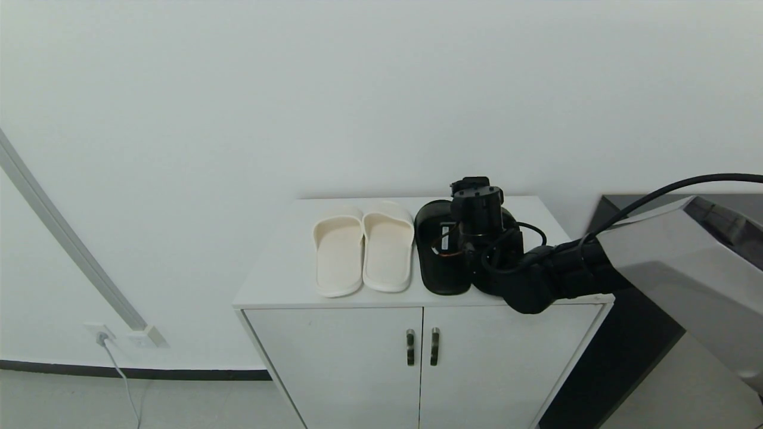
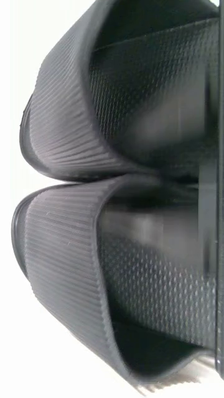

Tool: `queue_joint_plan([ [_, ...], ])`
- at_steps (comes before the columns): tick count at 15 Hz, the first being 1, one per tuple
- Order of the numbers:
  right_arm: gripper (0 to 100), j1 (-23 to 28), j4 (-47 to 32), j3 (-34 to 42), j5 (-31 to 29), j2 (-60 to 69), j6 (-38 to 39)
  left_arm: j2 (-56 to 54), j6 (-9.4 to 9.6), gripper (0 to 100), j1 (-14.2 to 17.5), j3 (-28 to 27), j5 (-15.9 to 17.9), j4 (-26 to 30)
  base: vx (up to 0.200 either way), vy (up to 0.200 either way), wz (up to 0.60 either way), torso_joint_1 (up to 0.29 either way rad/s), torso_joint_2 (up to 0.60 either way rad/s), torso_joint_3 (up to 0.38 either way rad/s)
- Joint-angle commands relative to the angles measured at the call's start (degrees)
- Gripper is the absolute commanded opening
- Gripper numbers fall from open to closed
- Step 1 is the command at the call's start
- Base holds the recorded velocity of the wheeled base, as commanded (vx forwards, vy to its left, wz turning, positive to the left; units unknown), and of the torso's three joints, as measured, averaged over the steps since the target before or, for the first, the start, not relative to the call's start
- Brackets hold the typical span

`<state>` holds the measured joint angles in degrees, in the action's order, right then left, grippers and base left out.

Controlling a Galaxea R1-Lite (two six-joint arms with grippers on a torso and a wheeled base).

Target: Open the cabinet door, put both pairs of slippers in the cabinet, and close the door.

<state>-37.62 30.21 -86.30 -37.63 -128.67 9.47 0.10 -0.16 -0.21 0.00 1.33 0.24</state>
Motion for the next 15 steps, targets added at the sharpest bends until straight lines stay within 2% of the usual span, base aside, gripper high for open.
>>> queue_joint_plan([
  [1, 0, 0.27, 0.03, -0.98, 0.02, -0.35, 0.02, 0.08, -0.02, 0, 0.03, 0.00, -0.01, 0.02, 0.000, 0.000, 0.00, 0.000, 0.00, 0.000],
  [6, 0, 0.71, 0.03, -0.19, -0.25, 2.46, -0.24, 0.08, -0.02, 0, -0.06, 0.00, -0.01, 0.02, 0.000, 0.000, 0.00, 0.000, 0.00, 0.000],
  [8, 0, 0.27, 0.11, 3.86, 2.12, 8.17, -1.30, 0.08, -0.11, 0, 0.03, 0.00, -0.01, 0.02, 0.000, 0.000, 0.00, 0.000, 0.00, 0.000],
  [13, 0, -1.75, 1.70, 25.74, 21.72, 28.74, -4.02, 0.08, -0.11, 0, 0.03, 0.00, -0.10, 0.02, 0.000, 0.000, 0.00, 0.000, 0.00, 0.000],
  [15, 0, -1.84, 1.70, 35.14, 31.39, 37.44, -4.29, 0.08, -0.11, 0, -0.06, 0.00, -0.10, 0.02, 0.000, 0.000, 0.00, 0.000, 0.00, 0.000],
])
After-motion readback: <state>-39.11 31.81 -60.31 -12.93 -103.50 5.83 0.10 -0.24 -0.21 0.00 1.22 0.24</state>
